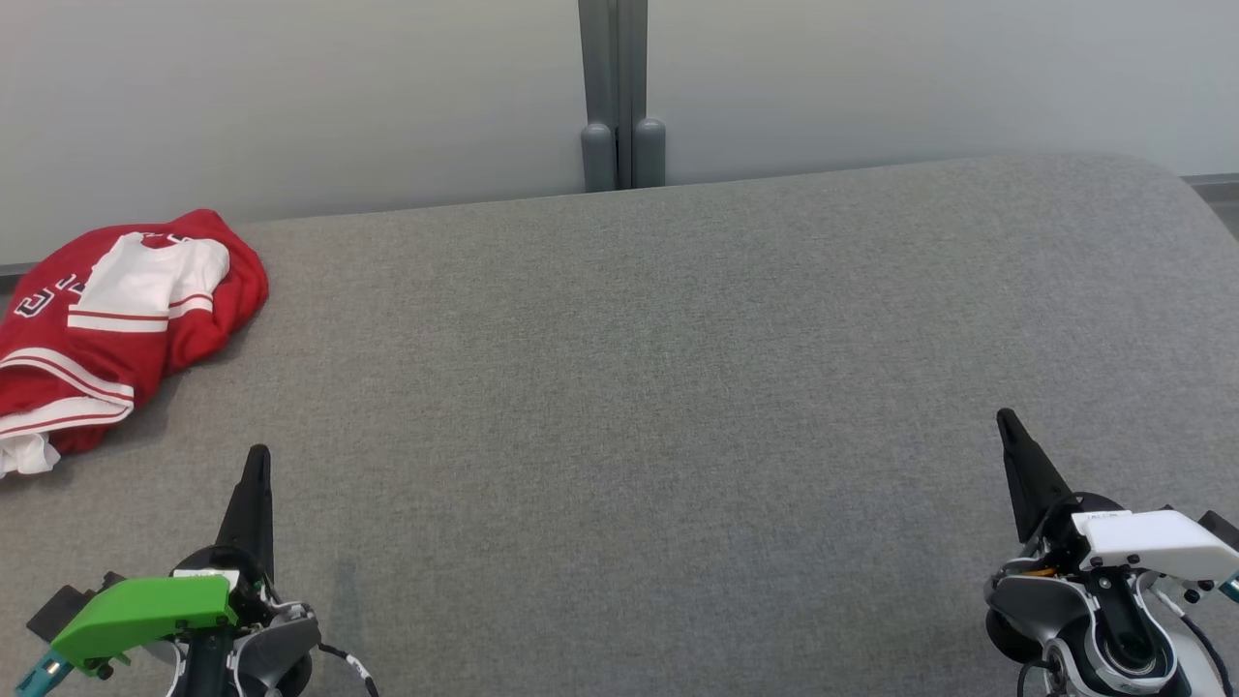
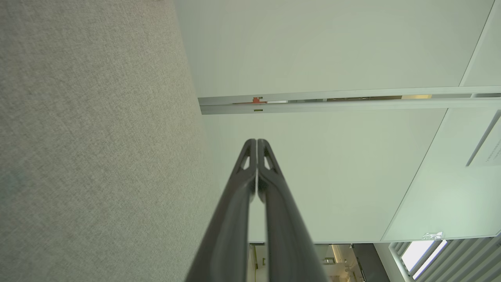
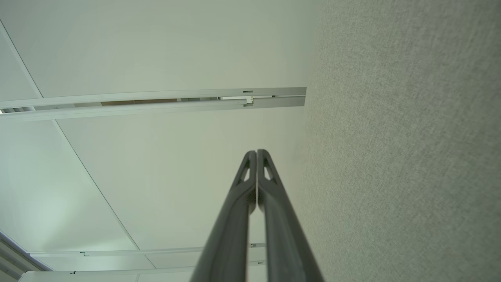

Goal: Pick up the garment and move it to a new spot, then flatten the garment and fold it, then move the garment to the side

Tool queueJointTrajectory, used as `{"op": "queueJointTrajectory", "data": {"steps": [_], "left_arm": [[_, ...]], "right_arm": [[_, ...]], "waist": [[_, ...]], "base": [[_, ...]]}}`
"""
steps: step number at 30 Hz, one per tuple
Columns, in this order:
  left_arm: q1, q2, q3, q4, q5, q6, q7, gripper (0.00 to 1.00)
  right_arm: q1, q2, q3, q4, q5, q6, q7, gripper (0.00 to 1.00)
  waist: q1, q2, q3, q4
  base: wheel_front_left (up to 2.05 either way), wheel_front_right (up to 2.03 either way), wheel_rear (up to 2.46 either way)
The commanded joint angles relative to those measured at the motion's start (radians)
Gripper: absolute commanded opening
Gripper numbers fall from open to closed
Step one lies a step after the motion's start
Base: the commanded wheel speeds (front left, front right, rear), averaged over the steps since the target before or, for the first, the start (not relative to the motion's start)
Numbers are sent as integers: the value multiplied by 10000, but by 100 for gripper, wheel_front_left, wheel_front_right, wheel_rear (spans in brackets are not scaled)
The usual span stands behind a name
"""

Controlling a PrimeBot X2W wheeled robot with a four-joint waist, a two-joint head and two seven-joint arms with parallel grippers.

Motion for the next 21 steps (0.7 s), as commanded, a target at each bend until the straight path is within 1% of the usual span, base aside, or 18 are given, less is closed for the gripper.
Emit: {"op": "queueJointTrajectory", "data": {"steps": [1, 21], "left_arm": [[-123, 63, 20, -17, -33, -48, 27, 0], [-123, 63, 19, -17, -33, -48, 26, 0]], "right_arm": [[-65, -42, -9, -40, 65, 4, 28, 0], [-65, -42, -9, -40, 65, 4, 28, 0]], "waist": [[0, -1, 0, 0], [0, -1, 0, 0]], "base": [[0, 0, 0], [0, 0, 0]]}}
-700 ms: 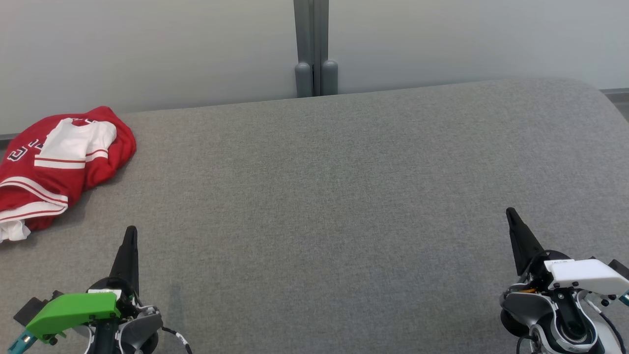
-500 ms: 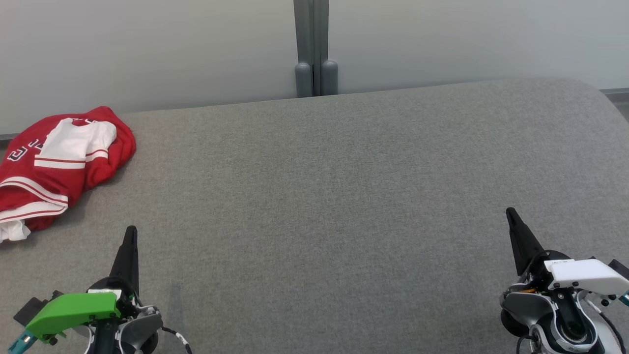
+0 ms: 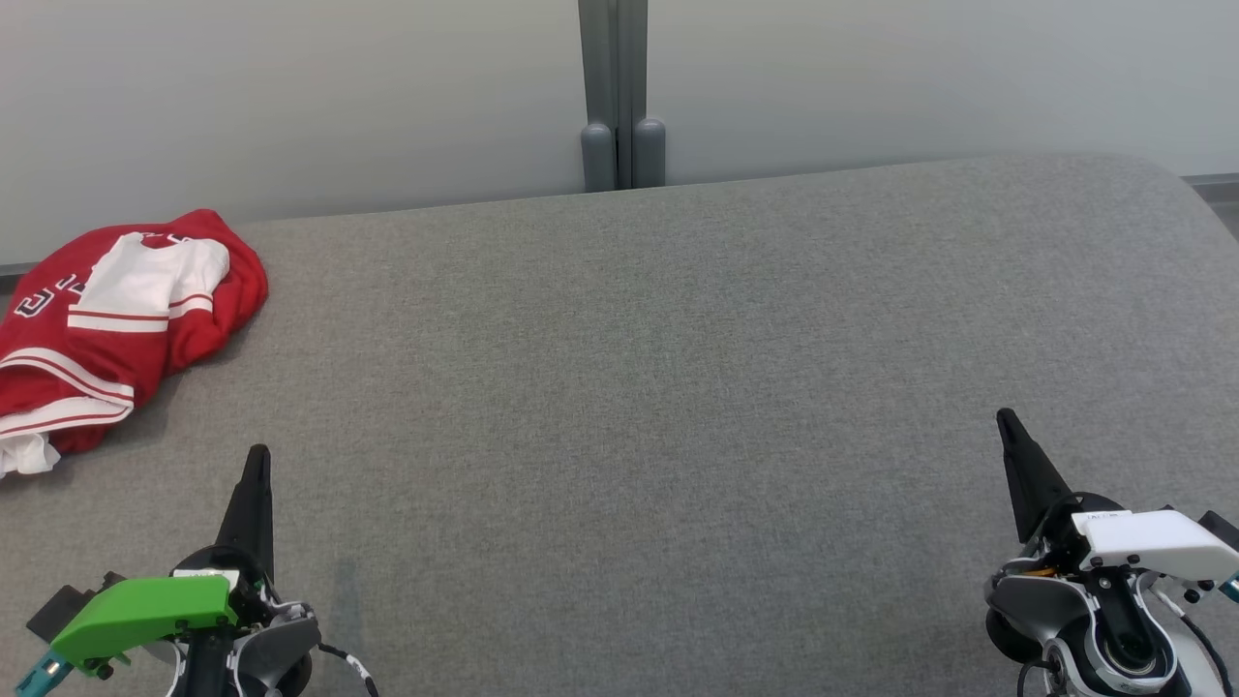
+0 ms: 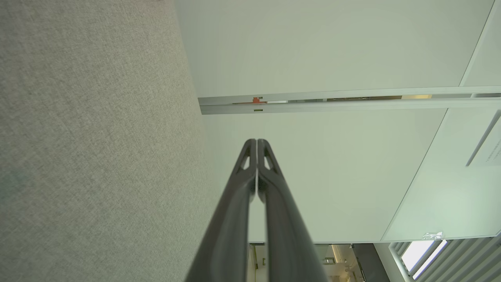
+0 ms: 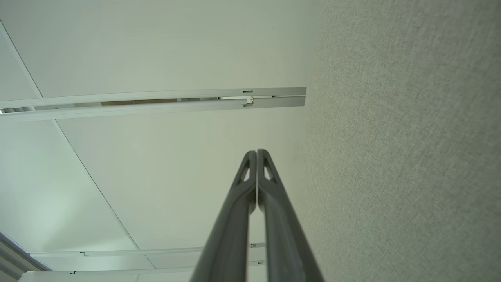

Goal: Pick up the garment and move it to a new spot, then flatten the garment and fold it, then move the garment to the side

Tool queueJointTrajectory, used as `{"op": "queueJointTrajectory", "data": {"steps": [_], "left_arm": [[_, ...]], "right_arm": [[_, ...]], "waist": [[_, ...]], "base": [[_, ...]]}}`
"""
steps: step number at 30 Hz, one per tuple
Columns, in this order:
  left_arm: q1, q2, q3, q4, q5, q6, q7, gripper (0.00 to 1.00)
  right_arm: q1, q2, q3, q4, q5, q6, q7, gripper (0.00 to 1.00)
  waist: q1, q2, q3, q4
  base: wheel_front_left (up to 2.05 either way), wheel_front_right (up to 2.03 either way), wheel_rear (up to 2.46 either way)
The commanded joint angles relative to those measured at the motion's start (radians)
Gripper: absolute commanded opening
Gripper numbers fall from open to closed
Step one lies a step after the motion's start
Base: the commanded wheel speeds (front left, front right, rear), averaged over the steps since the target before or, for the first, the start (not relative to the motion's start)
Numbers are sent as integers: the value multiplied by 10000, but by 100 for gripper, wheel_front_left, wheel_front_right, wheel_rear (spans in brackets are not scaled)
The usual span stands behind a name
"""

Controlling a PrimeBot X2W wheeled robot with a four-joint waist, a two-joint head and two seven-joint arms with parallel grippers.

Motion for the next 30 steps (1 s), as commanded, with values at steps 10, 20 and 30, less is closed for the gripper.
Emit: {"op": "queueJointTrajectory", "data": {"steps": [10, 20, 30], "left_arm": [[-123, 63, 19, -17, -33, -50, 26, 0], [395, -72, -253, 232, 123, 15, -261, 100], [522, -54, -433, -71, 865, 25, -740, 100]], "right_arm": [[-65, -42, -9, -40, 65, 4, 27, 0], [368, 89, 259, 290, -92, -2, -254, 100], [411, 71, 480, 117, -718, -1, -733, 100]], "waist": [[0, 0, 0, 0], [0, 0, 3, 0], [0, 0, 7, 1]], "base": [[0, 0, 0], [0, 0, 0], [0, 0, 0]]}}
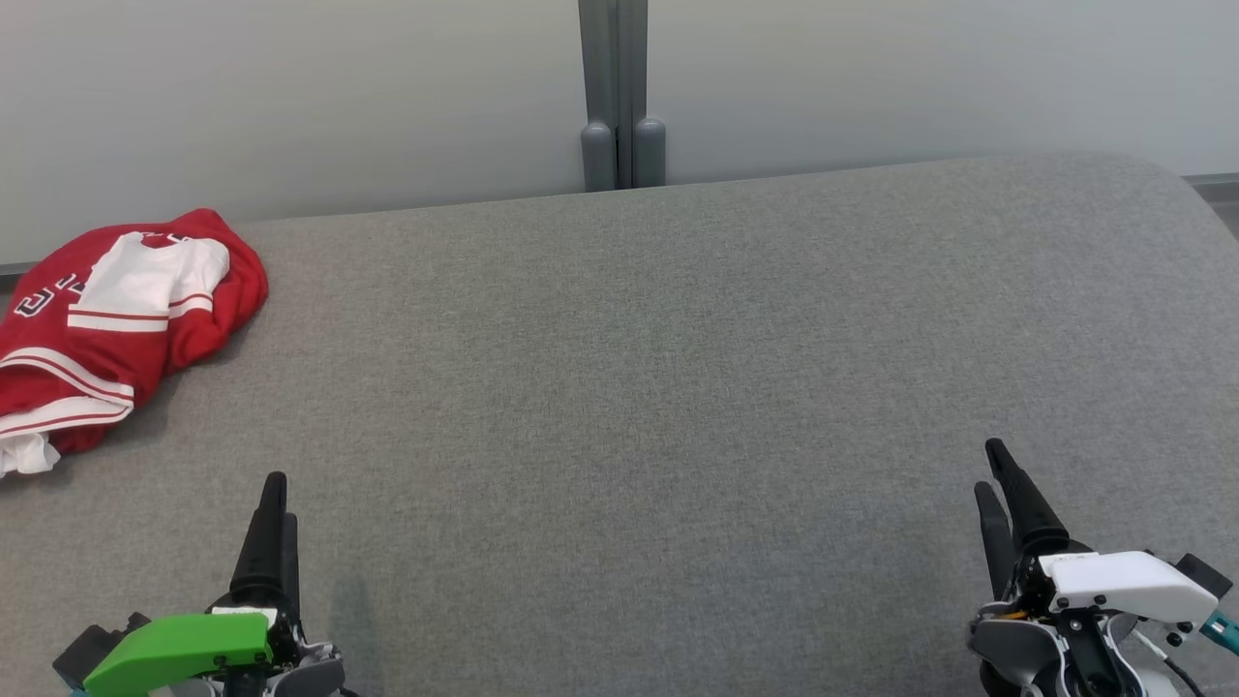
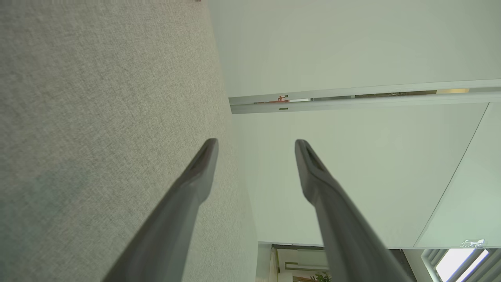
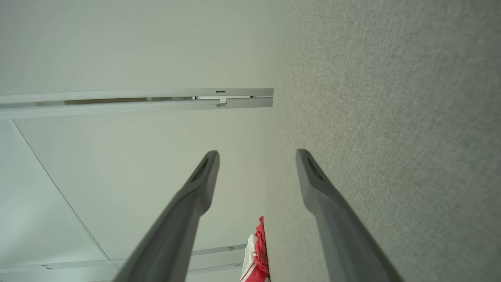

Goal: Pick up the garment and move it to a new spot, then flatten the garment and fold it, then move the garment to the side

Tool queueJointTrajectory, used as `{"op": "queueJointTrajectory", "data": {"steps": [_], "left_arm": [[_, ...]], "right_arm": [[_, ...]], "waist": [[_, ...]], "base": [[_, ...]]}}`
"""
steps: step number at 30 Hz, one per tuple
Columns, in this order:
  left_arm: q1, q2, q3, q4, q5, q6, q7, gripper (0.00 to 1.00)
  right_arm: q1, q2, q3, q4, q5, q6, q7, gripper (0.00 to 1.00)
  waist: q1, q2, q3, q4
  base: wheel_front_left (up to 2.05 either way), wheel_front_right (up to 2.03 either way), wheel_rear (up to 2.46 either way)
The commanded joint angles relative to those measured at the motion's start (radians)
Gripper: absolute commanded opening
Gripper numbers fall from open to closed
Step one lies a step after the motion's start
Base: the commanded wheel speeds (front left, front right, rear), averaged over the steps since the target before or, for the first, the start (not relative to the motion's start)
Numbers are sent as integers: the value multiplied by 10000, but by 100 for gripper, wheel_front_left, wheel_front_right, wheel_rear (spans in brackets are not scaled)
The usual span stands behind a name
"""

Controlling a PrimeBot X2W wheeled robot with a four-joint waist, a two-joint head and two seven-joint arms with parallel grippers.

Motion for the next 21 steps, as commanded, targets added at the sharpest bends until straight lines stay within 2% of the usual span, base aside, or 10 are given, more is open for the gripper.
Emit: {"op": "queueJointTrajectory", "data": {"steps": [1, 21], "left_arm": [[-95, 51, -7, -255, 326, 11, -134, 100], [19, 83, -653, -1322, 4347, 930, -942, 100]], "right_arm": [[-134, -48, 44, -243, -302, 1, -129, 100], [-94, -81, 331, -1086, -4469, 2, -937, 100]], "waist": [[0, 0, 1, 0], [0, 0, 59, 17]], "base": [[0, 0, 0], [0, 0, 0]]}}
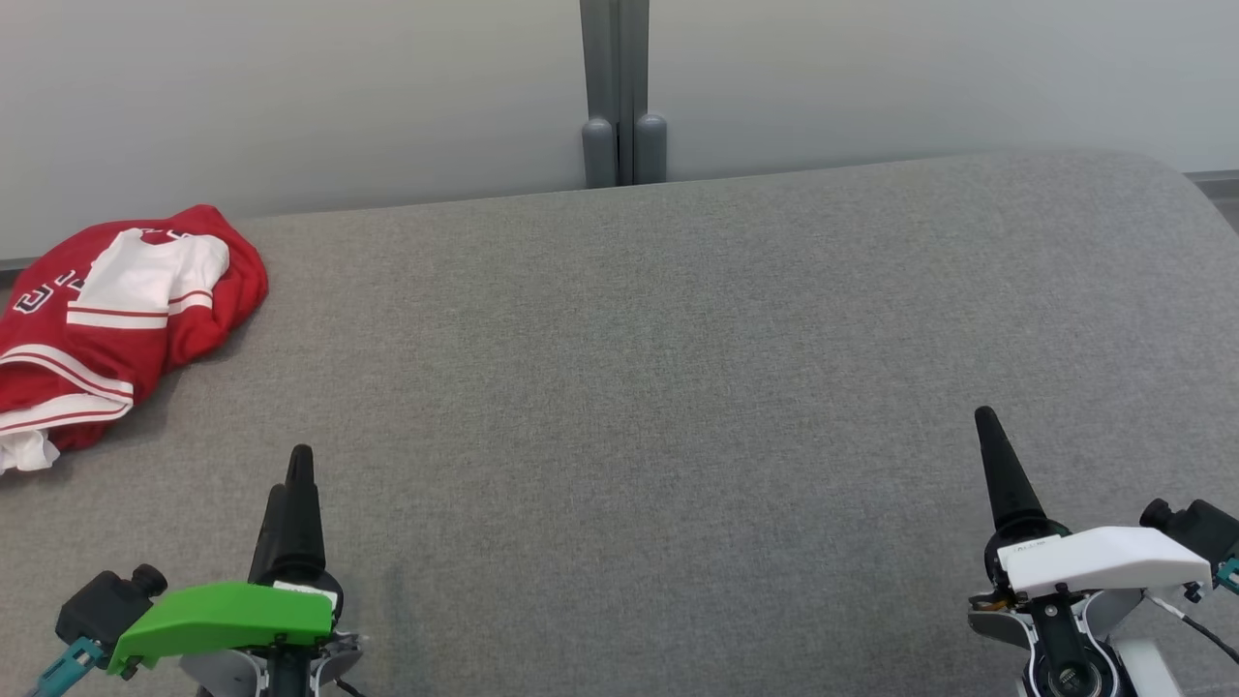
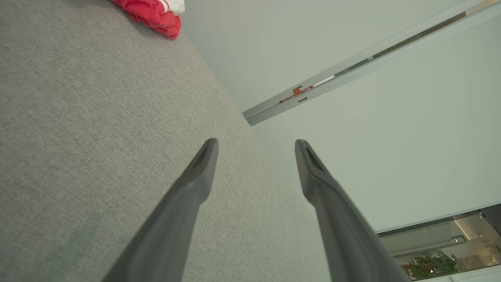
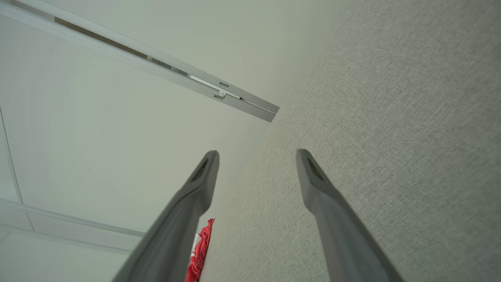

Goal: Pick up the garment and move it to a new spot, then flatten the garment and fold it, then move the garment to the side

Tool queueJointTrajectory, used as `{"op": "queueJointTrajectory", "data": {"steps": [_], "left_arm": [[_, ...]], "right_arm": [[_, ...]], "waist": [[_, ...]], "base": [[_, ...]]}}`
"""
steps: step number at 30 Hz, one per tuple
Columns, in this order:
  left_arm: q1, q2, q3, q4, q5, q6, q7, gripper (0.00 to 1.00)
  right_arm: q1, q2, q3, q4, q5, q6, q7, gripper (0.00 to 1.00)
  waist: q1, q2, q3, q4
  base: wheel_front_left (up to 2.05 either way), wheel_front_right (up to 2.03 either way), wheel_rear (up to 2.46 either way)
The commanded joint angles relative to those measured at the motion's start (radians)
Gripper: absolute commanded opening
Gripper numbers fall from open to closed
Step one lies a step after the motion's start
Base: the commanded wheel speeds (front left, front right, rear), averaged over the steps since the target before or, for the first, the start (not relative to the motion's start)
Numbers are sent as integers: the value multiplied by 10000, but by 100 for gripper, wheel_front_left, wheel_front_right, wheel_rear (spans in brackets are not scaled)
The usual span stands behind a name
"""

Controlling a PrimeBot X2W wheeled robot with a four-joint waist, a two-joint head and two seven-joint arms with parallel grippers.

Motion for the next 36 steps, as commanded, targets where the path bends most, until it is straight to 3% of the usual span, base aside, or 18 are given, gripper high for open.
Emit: {"op": "queueJointTrajectory", "data": {"steps": [1, 15, 36], "left_arm": [[-66, 67, -64, -223, 528, 91, -109, 100], [-16, 86, -613, -138, 3133, 583, -573, 100], [92, 109, -1065, 422, 5593, 987, -1165, 100]], "right_arm": [[-99, -65, 61, -221, -464, 2, -118, 100], [9, -81, 323, -259, -3032, 3, -581, 100], [66, -104, 648, 181, -6037, 3, -1182, 100]], "waist": [[0, 0, 10, 0], [0, 0, 63, -5], [0, 0, 98, 7]], "base": [[0, 0, 0], [0, 0, 0], [0, 0, 0]]}}
